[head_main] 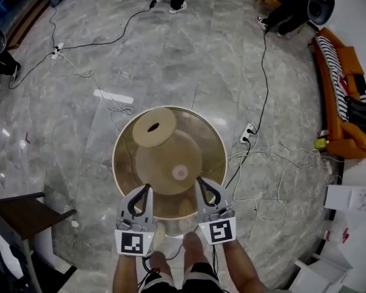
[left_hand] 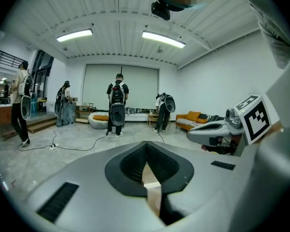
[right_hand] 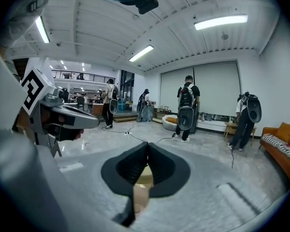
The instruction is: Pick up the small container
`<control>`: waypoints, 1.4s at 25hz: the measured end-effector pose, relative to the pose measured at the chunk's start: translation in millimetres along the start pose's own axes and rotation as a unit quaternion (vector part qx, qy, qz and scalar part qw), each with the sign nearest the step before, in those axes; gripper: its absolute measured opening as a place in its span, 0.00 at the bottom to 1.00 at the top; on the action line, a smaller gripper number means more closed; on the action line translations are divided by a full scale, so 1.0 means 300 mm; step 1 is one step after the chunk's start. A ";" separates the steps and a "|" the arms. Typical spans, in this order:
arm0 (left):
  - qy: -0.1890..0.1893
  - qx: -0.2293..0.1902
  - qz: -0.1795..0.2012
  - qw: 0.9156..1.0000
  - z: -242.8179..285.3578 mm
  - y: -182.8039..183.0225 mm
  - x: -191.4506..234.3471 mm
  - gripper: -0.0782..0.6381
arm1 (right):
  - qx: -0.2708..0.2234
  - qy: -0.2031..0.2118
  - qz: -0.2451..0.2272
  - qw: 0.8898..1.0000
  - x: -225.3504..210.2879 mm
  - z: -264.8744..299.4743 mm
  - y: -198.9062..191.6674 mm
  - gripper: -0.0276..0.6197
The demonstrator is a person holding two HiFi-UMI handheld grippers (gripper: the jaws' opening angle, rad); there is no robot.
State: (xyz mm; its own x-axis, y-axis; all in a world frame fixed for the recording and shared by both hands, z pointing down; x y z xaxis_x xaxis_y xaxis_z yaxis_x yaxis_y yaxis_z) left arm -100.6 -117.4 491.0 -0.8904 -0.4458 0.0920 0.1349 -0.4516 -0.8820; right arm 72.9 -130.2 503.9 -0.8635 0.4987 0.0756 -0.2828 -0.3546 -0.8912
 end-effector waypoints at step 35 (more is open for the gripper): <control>0.010 0.085 -0.039 0.996 0.376 -0.721 0.112 0.13 | 0.085 0.071 0.019 0.994 0.106 0.513 -0.815 0.34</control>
State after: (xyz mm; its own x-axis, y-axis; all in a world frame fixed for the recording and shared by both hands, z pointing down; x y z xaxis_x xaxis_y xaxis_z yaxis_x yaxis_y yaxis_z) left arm -110.6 -121.9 737.1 -0.9096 -0.3889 0.1464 0.1347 -0.6093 -0.7814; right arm 50.3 -149.3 792.9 -0.8105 0.5849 -0.0304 -0.3291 -0.4978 -0.8025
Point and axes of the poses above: the fingertips, and each gripper's own axes: z forward along the fingers, x to its left, y out of its top, the point moved 5 cm from there along -z, backward along the fingers, and after that the axes turned 8 degrees about x, right-handed, at the moved point
